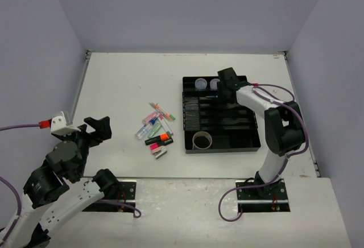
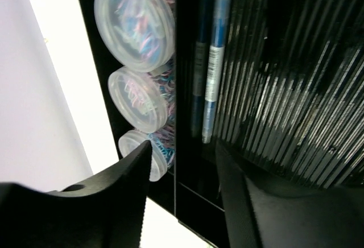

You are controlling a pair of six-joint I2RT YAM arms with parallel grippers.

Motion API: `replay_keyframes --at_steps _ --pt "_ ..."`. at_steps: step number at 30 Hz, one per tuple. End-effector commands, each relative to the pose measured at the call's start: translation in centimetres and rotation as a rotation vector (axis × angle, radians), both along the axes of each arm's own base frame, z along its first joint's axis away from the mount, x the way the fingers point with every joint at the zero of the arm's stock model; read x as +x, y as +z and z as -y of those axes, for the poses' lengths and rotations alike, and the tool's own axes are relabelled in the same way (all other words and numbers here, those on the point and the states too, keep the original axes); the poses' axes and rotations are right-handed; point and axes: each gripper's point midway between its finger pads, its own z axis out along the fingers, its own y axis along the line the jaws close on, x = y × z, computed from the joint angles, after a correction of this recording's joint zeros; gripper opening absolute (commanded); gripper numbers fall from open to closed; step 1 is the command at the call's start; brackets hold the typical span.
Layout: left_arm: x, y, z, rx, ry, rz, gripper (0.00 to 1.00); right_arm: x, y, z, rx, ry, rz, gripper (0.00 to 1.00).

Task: Sort the stationery into containers
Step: Place the pen in the storage box, then pick up the pen from the center of the board.

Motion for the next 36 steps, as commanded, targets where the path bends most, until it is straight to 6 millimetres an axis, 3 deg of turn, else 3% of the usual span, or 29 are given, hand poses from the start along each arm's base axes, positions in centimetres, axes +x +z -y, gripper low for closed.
replay_keyframes --at_steps 1,3,8,9,13,17,20,23,26,29,33,36 --pt "0.2 0.7 -0.3 -0.019 0.029 0.033 1.0 1.4 2.5 0.7 -0.053 -0.001 0.062 0.53" --pt "0.3 0.7 -0.3 -0.019 0.03 0.031 1.0 1.6 3.7 0.5 -0.065 0.04 0.099 0.53" --pt "1.0 0.2 0.6 0.016 0.019 -0.006 1.0 1.8 10.2 -2.1 -0.204 0.413 0.334 0.7" --pt "1.2 0.1 0.9 0.021 0.013 -0.016 1.0 1.3 10.9 -3.3 -0.25 0.553 0.379 0.73" --pt "2.7 -1.6 3.3 0.055 -0.005 -0.128 1.0 -2.2 13.5 -5.5 -0.301 0.808 0.502 0.82" --pt "4.9 -3.6 6.8 0.045 -0.022 -0.236 1.0 -6.5 13.3 -6.4 -0.326 1.018 0.534 0.82" --pt "7.2 -6.0 9.3 0.075 0.007 -0.326 1.0 -9.8 13.3 -6.5 -0.372 1.131 0.556 0.75" --pt "9.1 -6.9 10.6 0.047 0.058 -0.349 1.0 -12.6 13.5 -5.5 -0.421 1.183 0.545 0.73" --pt "12.4 -8.9 11.9 0.021 0.114 -0.402 1.0 -15.2 13.0 -4.4 -0.442 1.208 0.553 0.7" --pt "15.5 -12.2 12.2 0.012 0.122 -0.499 0.97 -16.3 12.3 -3.4 -0.466 1.201 0.546 0.7" --pt "19.6 -16.0 12.7 -0.027 0.143 -0.586 0.78 -16.6 12.1 -2.2 -0.522 1.164 0.546 0.7" --pt "21.6 -18.8 13.2 -0.016 0.154 -0.652 0.68 -16.6 11.6 -2.0 -0.539 1.174 0.536 0.68"
